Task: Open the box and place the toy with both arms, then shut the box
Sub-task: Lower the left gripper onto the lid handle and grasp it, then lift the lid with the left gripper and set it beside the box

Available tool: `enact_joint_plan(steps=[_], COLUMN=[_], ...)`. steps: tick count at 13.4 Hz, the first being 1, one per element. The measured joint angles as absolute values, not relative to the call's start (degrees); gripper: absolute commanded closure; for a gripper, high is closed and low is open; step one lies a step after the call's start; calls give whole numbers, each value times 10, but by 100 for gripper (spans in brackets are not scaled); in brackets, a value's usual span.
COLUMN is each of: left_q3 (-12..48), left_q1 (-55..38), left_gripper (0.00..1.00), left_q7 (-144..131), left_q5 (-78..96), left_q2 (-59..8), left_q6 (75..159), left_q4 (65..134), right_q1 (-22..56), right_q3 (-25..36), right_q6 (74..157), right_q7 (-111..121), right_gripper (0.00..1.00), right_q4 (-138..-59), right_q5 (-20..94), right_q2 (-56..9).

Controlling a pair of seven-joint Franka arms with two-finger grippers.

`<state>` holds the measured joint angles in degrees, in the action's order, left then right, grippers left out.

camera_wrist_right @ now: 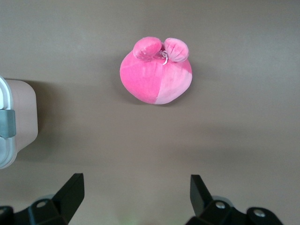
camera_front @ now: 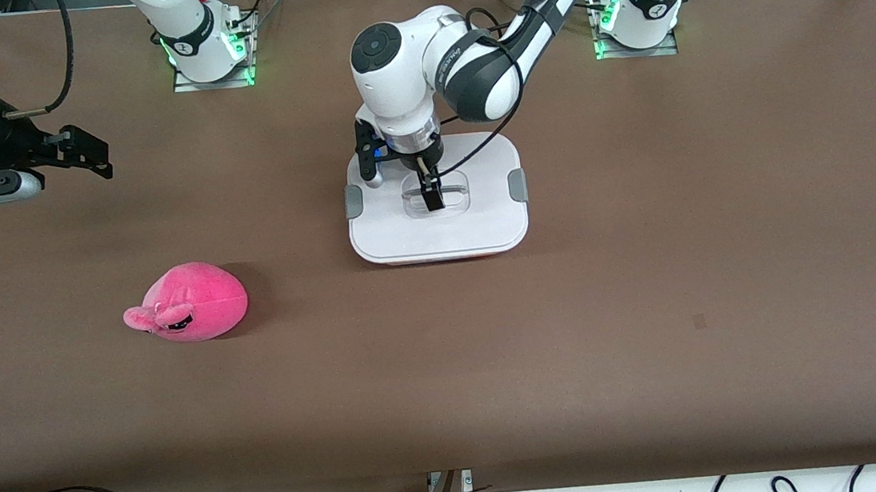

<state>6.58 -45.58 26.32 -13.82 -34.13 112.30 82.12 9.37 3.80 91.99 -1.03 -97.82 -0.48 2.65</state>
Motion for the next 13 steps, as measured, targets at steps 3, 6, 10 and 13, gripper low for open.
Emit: enact_joint_plan(steps=[3,6,10,13], left_q3=[68,67,67,67], left_q1=[-456,-454,-455,-454], left_gripper=[51,100,100,100], left_q7=[264,265,265,265], left_q5=[-135,-116,-111,-111], left_q2=[-341,-341,-341,-341], left_q6=[1123,1123,1123,1123], left_q4=[819,819,796,790], right_q1=[94,94,94,94], right_q3=[38,40,41,40], right_q6=[917,909,907,906], right_q7=[-10,-8,-7,-6], right_gripper=[0,0,0,0], right_q4=[-978,-978,-978,-978], right_q5=[-5,-5,-5,-5], right_q2=[26,26,26,26])
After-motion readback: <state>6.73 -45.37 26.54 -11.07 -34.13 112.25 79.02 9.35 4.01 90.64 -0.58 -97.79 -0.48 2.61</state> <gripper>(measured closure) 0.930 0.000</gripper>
